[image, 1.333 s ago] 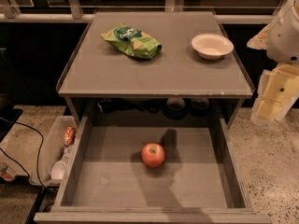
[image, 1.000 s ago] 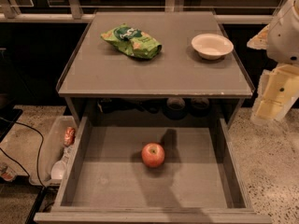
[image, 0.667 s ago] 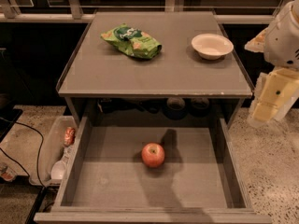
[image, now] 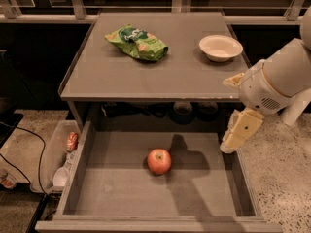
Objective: Pick apple from top drawer and place on counter
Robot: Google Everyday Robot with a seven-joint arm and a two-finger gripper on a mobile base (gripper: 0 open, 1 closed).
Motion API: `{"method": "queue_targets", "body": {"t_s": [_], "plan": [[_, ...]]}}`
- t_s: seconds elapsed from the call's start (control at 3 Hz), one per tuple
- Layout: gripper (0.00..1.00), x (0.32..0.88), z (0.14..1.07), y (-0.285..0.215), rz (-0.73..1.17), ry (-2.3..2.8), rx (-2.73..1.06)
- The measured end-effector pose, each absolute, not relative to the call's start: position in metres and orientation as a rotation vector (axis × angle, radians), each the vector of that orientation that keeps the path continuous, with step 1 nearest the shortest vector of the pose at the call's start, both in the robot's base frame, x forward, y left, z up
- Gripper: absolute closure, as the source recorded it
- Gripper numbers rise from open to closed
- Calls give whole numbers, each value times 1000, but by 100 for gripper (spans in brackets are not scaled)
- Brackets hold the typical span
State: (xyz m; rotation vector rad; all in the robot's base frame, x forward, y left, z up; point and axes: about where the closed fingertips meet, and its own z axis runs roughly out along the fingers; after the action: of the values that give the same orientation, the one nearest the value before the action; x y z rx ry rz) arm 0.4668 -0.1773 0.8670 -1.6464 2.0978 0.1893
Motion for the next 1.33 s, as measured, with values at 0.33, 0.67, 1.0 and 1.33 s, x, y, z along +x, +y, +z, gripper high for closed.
{"method": "queue_targets", "body": {"t_s": [0.33,0.67,1.0,1.33], "plan": [[0,466,867,-177,191,2099,-1648],[0,464,839,-165,288,2111,-1661],[0,453,792,-142,449,2108,-1670],[0,437,749,-116,607,2065,-1680]]}}
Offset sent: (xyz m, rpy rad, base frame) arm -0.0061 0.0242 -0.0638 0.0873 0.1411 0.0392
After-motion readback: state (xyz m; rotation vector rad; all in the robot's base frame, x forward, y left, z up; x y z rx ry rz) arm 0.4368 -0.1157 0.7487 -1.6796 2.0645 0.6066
